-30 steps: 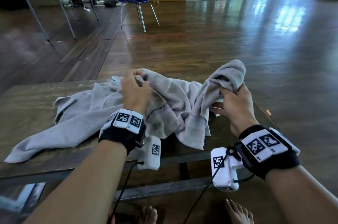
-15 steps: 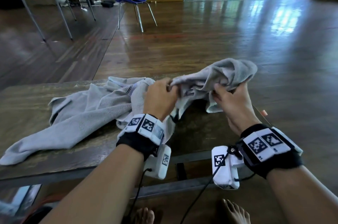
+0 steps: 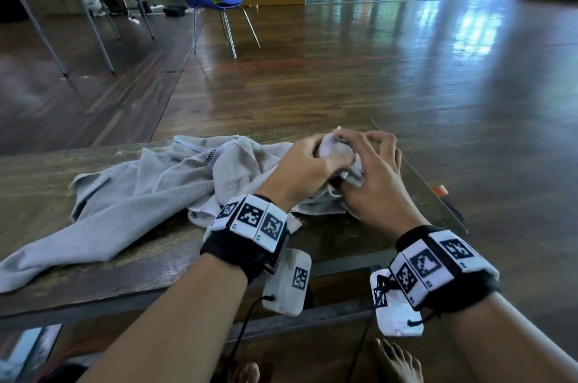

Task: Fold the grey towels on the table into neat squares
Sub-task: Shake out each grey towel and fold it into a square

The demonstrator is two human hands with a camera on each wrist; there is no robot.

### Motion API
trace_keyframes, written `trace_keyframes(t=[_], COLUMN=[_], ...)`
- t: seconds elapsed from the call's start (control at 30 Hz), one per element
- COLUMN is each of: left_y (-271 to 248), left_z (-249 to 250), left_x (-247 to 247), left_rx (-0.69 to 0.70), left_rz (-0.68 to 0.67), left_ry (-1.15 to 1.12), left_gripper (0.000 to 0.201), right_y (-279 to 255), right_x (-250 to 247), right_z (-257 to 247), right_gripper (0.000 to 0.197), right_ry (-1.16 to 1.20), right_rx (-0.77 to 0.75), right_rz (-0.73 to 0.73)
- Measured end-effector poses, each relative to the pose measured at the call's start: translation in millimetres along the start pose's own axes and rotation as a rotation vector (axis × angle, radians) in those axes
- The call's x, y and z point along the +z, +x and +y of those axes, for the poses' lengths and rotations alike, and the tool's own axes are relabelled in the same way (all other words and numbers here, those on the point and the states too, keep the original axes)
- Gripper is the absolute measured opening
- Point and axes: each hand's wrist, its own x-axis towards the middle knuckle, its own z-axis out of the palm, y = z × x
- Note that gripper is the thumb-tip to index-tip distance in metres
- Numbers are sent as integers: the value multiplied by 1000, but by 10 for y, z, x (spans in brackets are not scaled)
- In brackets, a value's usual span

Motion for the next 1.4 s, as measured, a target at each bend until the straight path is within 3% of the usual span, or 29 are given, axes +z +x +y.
trace_keyframes(t=[0.1,0.2,0.37,0.57,0.67,0.77,0.9,0.93,1.03,1.2,1.3,1.4], left_y=[3,28,97,126,91,88,87,91,135,126,126,109], left_z=[-25,-61,-103,-194,-210,-219,-264,-285,-352,-400,-367,-357], left_x=[7,-28,-135,-332,-320,-259,-160,-164,-275,-523,-618,-604], left_rx=[58,132,237,207,195,220,269,268,199,158,277,361], left_rz=[-4,86,363,489,320,89,-46,-46,-6,110,274,388], left_ry=[82,197,382,511,436,517,639,653,795,865,834,621], left_gripper=[36,23,26,32,19,33,15,26,53,59,56,38], right_y=[27,35,49,71,73,64,29,35,94,148,126,98], right_x=[-105,-160,-280,-361,-345,-339,-318,-321,-427,-680,-733,-765], right_z=[45,98,235,276,227,138,34,46,134,356,465,569], right_gripper=[35,10,25,34,32,25,17,17,19,22,28,31], right_ry=[34,11,-28,-17,32,171,211,190,177,265,289,318], right_rx=[10,26,103,133,92,23,-38,-42,34,115,182,250], right_rz=[125,154,159,267,232,123,34,46,248,662,780,771])
